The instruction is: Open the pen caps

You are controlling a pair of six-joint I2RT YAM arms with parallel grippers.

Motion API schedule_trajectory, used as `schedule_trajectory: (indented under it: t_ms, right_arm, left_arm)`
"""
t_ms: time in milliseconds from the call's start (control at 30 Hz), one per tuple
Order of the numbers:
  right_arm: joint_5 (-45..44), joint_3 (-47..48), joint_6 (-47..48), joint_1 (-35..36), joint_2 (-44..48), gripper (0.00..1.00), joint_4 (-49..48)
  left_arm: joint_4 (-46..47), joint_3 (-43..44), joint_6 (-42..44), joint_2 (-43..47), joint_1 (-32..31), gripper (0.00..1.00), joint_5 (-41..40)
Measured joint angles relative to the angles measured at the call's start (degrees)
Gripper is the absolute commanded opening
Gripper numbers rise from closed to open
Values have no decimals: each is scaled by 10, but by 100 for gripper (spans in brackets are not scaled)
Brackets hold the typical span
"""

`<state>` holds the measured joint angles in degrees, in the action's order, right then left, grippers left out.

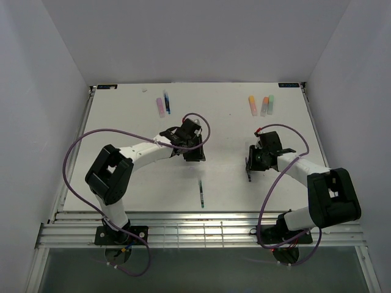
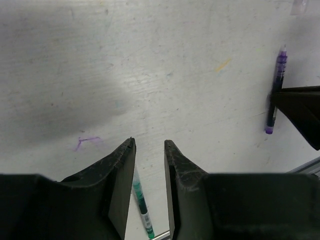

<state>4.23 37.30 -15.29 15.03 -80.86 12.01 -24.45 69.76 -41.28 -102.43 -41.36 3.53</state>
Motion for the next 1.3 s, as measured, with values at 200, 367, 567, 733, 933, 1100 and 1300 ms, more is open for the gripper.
schedule_trajectory:
  t_ms: [200,367,567,733,933,1100,1300]
  right_arm:
    - [-7,0,-7,2,-3,38,-14]
    - [-15,0,-8,2,-3,40,-18]
    - [-12,0,-4,2,6,45,-8]
    - [-11,0,3,5,38,52,41]
    - [-13,18,6,28,95,56,93]
    - [-22,29,5,57,121,56,116]
    - [-39,29,4,88,132,56,141]
  left_arm:
    - [-12,-47,1,18,0,40,0]
    - [-26,-73,-1,41,0,43,1]
    - [-28,-76,-11,57,-1,46,2]
    - [-32,-84,-25,57,-16,46,3]
    - [-43,-94,-50,57,-49,47,-9]
    - [-58,-101,-70,53,-61,47,-30]
    - [-75,-92,-94,22,-72,50,-53]
